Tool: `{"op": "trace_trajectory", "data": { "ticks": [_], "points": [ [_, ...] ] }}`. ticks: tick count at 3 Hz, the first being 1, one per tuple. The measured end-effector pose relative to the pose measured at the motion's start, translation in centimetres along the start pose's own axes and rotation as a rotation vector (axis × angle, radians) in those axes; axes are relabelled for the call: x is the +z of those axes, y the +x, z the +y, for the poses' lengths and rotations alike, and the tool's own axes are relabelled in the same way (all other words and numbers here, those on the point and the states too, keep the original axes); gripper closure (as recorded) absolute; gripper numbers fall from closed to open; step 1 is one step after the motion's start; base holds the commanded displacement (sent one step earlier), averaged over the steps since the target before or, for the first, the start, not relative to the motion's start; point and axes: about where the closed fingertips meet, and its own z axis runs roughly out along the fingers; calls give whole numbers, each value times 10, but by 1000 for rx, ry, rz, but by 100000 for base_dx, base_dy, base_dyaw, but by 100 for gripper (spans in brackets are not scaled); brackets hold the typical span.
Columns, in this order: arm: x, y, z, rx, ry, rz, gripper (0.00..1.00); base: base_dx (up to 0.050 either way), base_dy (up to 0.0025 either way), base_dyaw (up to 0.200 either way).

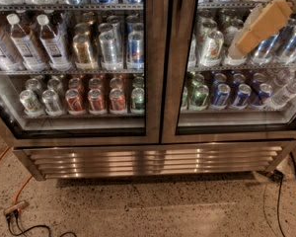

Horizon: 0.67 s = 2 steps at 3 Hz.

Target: Open right fridge door

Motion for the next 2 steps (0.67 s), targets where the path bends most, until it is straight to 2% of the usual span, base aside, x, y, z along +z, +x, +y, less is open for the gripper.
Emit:
{"op": "trace_trajectory", "data": {
  "ticks": [1, 2],
  "points": [
    [6, 4, -3, 17, -22, -14, 0, 0, 0, 0],
    [60, -21, -8, -41, -175, -61, 0, 0, 0, 0]
  ]
}}
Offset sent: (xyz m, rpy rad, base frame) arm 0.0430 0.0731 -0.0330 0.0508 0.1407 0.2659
